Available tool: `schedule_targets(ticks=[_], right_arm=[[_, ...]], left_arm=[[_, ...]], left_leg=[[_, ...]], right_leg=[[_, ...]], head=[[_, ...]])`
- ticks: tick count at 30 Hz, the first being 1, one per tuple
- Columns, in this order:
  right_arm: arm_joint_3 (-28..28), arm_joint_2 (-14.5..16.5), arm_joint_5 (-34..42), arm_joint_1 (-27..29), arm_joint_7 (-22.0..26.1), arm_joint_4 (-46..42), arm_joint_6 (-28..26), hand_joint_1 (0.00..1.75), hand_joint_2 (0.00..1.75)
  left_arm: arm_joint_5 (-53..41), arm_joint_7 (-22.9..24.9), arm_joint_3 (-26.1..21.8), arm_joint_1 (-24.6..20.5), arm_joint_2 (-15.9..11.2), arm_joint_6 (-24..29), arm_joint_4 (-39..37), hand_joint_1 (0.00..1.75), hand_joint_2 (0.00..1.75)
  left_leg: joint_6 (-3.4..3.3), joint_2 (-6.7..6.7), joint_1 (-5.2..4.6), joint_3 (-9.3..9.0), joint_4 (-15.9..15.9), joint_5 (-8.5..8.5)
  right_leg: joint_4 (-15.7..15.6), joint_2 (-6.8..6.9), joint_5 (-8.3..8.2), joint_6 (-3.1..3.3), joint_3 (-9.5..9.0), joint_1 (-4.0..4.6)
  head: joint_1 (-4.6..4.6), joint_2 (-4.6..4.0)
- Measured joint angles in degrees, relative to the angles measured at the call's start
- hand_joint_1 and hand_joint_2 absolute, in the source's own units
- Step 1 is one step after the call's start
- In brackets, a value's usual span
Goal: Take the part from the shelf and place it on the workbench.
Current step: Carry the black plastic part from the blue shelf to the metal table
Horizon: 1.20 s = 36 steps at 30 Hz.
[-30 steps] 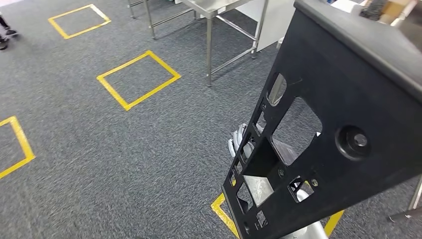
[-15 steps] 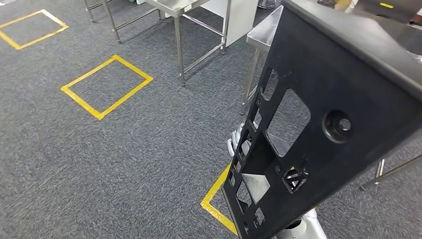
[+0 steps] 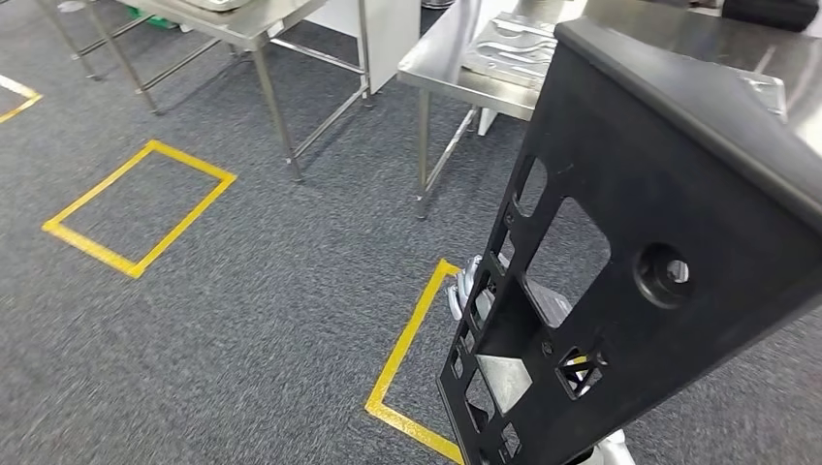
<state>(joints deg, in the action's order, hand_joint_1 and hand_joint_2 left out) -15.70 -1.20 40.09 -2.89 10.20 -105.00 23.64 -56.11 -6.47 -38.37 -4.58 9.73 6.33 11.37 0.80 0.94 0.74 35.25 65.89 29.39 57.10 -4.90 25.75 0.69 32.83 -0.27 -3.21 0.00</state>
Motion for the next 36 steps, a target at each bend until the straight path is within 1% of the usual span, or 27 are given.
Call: schedule_targets(ticks=[1, 3, 5, 6, 7, 9, 11, 12, 13, 14, 16, 17, 18, 19, 20, 21, 22, 23, 25, 26, 27, 28, 29, 30, 32, 34, 36], right_arm=[[0.1, 0.0, 0.0, 0.0, 0.0, 0.0, 0.0, 1.64, 1.75], [0.3, -0.2, 0.0, 0.0, 0.1, -0.1, 0.1, 1.64, 1.75], [0.5, -0.4, -0.1, 0.2, 0.2, -0.2, 0.3, 1.64, 1.75], [0.6, -0.5, -0.1, 0.3, 0.3, -0.3, 0.5, 1.64, 1.75], [0.7, -0.6, -0.2, 0.2, 0.3, -0.4, 0.7, 1.64, 1.75], [0.8, -0.7, -0.2, -0.1, 0.4, -0.5, 1.0, 1.64, 1.75], [0.8, -0.7, -0.3, -0.2, 0.4, -0.4, 1.1, 1.64, 1.75], [0.8, -0.7, -0.3, -0.2, 0.4, -0.4, 1.1, 1.64, 1.75], [0.8, -0.7, -0.3, -0.3, 0.3, -0.4, 1.1, 1.64, 1.75], [0.8, -0.7, -0.3, -0.4, 0.2, -0.4, 1.1, 1.64, 1.75], [0.8, -0.7, -0.3, -1.1, -0.2, -0.4, 1.1, 1.64, 1.75], [0.8, -0.7, -0.3, -1.6, -0.4, -0.3, 1.1, 1.64, 1.75], [0.7, -0.6, -0.2, -2.2, -0.6, -0.3, 1.1, 1.64, 1.75], [0.7, -0.5, 0.0, -2.7, -0.8, -0.2, 1.1, 1.64, 1.75], [0.7, -0.5, 0.2, -3.1, -1.0, -0.2, 1.1, 1.64, 1.75], [0.7, -0.4, 0.3, -3.4, -1.3, -0.1, 1.1, 1.64, 1.75], [0.7, -0.3, 0.5, -3.8, -1.5, 0.0, 1.0, 1.64, 1.75], [0.7, -0.2, 0.7, -4.2, -1.6, 0.2, 1.0, 1.64, 1.75], [0.7, 0.1, 1.0, -5.0, -1.8, 0.5, 1.0, 1.64, 1.75], [0.6, 0.3, 1.1, -5.2, -1.9, 0.7, 1.0, 1.64, 1.75], [0.6, 0.4, 1.2, -5.3, -2.0, 0.9, 1.0, 1.64, 1.75], [0.6, 0.4, 1.2, -5.3, -2.1, 1.1, 1.0, 1.64, 1.75], [0.6, 0.4, 1.2, -5.3, -2.2, 1.3, 1.1, 1.64, 1.75], [0.6, 0.4, 1.2, -5.3, -2.2, 1.5, 1.1, 1.64, 1.75], [0.6, 0.4, 1.2, -5.4, -2.2, 1.8, 1.1, 1.64, 1.75], [0.6, 0.5, 1.2, -5.6, -2.3, 2.0, 1.2, 1.64, 1.75], [0.6, 0.5, 1.2, -5.6, -2.3, 2.2, 1.2, 1.64, 1.75]], left_arm=[[-0.2, 0.2, 0.0, 0.1, 0.0, -0.1, 0.0, 0.0, 1.75], [-0.5, 0.2, 0.1, 0.2, -0.1, -0.4, 0.0, 0.0, 1.75], [-0.6, -0.1, 0.2, 0.1, -0.2, -0.7, 0.0, 0.0, 1.75], [-0.6, -0.4, 0.3, -0.1, -0.2, -0.9, 0.0, 0.0, 1.75], [-0.7, -0.7, 0.5, -0.3, -0.2, -1.2, 0.0, 0.0, 1.75], [-0.8, -1.1, 0.8, -0.6, -0.1, -1.6, 0.0, 0.0, 1.75], [-0.9, -1.3, 1.1, -0.8, -0.2, -2.0, 0.0, 0.0, 1.75], [-0.9, -1.4, 1.1, -0.9, -0.2, -2.1, 0.0, 0.0, 1.75], [-0.8, -1.5, 1.2, -1.1, -0.2, -2.3, 0.0, 0.0, 1.75], [-0.7, -1.5, 1.2, -1.3, -0.2, -2.3, 0.0, 0.0, 1.75], [-0.4, -1.5, 1.3, -1.8, -0.2, -2.5, 0.0, 0.0, 1.75], [-0.3, -1.5, 1.3, -2.1, -0.2, -2.5, 0.0, 0.0, 1.75], [-0.2, -1.5, 1.3, -2.2, -0.2, -2.4, 0.0, 0.0, 1.75], [0.0, -1.5, 1.3, -2.4, -0.2, -2.3, 0.0, 0.0, 1.75], [0.2, -1.4, 1.3, -2.5, -0.3, -2.1, 0.0, 0.0, 1.75], [0.3, -1.3, 1.3, -2.6, -0.3, -1.9, 0.0, 0.0, 1.75], [0.4, -1.3, 1.3, -2.7, -0.4, -1.7, 0.0, 0.0, 1.75], [0.5, -1.1, 1.3, -2.6, -0.4, -1.6, 0.0, 0.0, 1.75], [0.6, -0.8, 1.3, -2.4, -0.6, -1.3, 0.0, 0.0, 1.75], [0.7, -0.6, 1.2, -2.2, -0.7, -1.2, 0.0, 0.0, 1.75], [0.8, -0.4, 1.2, -2.0, -0.8, -1.0, 0.0, 0.0, 1.75], [0.9, -0.3, 1.2, -1.8, -0.9, -0.9, 0.0, 0.0, 1.75], [0.9, -0.3, 1.2, -1.7, -0.9, -0.7, 0.0, 0.0, 1.75], [0.9, -0.2, 1.1, -1.6, -1.0, -0.6, 0.0, 0.0, 1.75], [1.0, -0.2, 1.0, -1.3, -1.2, -0.4, 0.0, 0.0, 1.75], [1.0, -0.2, 0.9, -1.1, -1.3, -0.3, 0.0, 0.0, 1.75], [1.2, -0.2, 0.8, -1.1, -1.3, -0.2, 0.0, 0.0, 1.75]], left_leg=[[-0.18, 1.21, 0.13, -1.52, -3.7, -1.41], [-0.58, 2.89, 0.22, -2.98, -7.3, -2.11], [-1.16, 2.2, 0.13, -3.1, -7.7, -2.09], [-1.51, 1.65, 0.13, -3.17, -7.9, -2.21], [-1.86, 1.04, 0.2, -3.27, -8.2, -2.33], [-2.3, -0.35, 0.23, -3.41, -8.4, -2.37], [-2.43, -1.92, 0.14, -3.43, -8.4, -2.2], [-2.43, -2.73, 0.11, -3.49, -8.3, -2.09], [-2.37, -3.47, 0.08, -3.6, -8.3, -1.96], [-2.3, -4.13, 0.05, -3.8, -8.3, -1.8], [-1.97, -5.27, -0.15, -4.33, -8.3, -1.41], [-1.72, -5.78, -0.26, -4.54, -8.3, -1.22], [-1.44, -6.3, -0.36, -4.71, -8.4, -1.05], [-1.15, -6.86, -0.44, -4.87, -8.4, -0.92], [-0.84, -7.52, -0.48, -5.17, -8.6, -0.81], [-0.52, -7.52, -0.43, -5.45, -8.5, -0.54], [-0.24, -6.76, -0.38, -5.43, -7.9, 0.1], [-0.02, -5.37, -0.31, -4.73, -5.9, 1.36], [0.16, -2.32, -0.14, -1.13, 1.4, 4.92], [0.23, -1.64, -0.12, 1.08, 5.5, 6.32], [0.25, -1.4, -0.12, 2.67, 7.9, 6.68], [0.22, -1.32, -0.12, 3.3, 8.2, 5.82], [0.13, -1.13, -0.11, 2.82, 6.2, 3.86], [-0.03, -0.55, -0.1, 1.47, 2.4, 1.29], [-0.46, 1.94, 0.07, -1.3, -4.8, -2.15], [-0.95, 3.27, 0.06, -2.25, -7.3, -2.6], [-1.6, 2.24, 0.04, -2.44, -7.8, -2.74]], right_leg=[[0.3, -0.81, 0.14, -0.22, 0.1, 0.02], [0.7, -2.09, 0.19, -0.82, 0.68, -0.06], [0.7, -2.98, 0.08, -1.59, 1.19, -0.24], [1.0, -2.25, 0.28, -1.96, 1.37, -0.27], [2.1, -0.76, 1.0, -2.29, 1.91, -0.19], [7.8, 3.01, 4.01, -2.81, 4.67, -0.08], [15.3, 4.42, 6.93, -3.16, 8.6, -0.29], [17.1, 4.6, 7.09, -3.24, 9.62, -0.39], [16.6, 4.77, 6.15, -3.22, 9.45, -0.46], [13.8, 5.11, 4.32, -3.11, 8.0, -0.47], [5.4, 7.48, 0.73, -2.49, 3.54, -0.08], [2.4, 8.54, -0.18, -2.08, 2.03, 0.21], [0.9, 9.22, -0.42, -1.7, 1.32, 0.49], [0.7, 9.05, -0.24, -1.4, 1.36, 0.7], [0.5, 8.26, -0.3, -1.15, 1.39, 0.69], [0.3, 7.55, -0.41, -0.89, 1.21, 0.52], [0.0, 6.85, -0.53, -0.59, 0.95, 0.31], [-0.3, 6.15, -0.67, -0.27, 0.7, 0.08], [-0.5, 4.76, -0.74, 0.18, 0.49, -0.08], [-0.5, 3.96, -0.71, 0.3, 0.49, -0.02], [-0.4, 3.12, -0.66, 0.34, 0.45, 0.03], [-0.3, 2.25, -0.58, 0.33, 0.39, 0.06], [-0.2, 1.4, -0.48, 0.26, 0.3, 0.07], [-0.1, 0.62, -0.32, 0.14, 0.19, 0.06], [0.4, -0.74, 0.02, -0.25, 0.3, 0.09], [0.7, -1.89, 0.11, -0.9, 0.8, -0.09], [0.6, -2.77, 0.05, -1.65, 1.1, -0.32]], head=[[0.0, 0.0], [0.0, 0.0], [0.0, 0.0], [0.01, 0.0], [0.01, 0.0], [0.01, 0.0], [0.02, 0.0], [0.02, 0.0], [0.02, 0.0], [0.02, 0.0], [0.02, 0.0], [0.02, 0.0], [0.02, 0.0], [0.02, 0.0], [0.01, 0.0], [0.01, 0.0], [0.0, 0.0], [0.0, 0.0], [0.0, 0.0], [0.0, 0.0], [-0.01, 0.0], [0.0, 0.0], [0.0, 0.0], [-0.01, 0.0], [0.0, 0.0], [0.0, 0.0], [0.0, 0.0]])
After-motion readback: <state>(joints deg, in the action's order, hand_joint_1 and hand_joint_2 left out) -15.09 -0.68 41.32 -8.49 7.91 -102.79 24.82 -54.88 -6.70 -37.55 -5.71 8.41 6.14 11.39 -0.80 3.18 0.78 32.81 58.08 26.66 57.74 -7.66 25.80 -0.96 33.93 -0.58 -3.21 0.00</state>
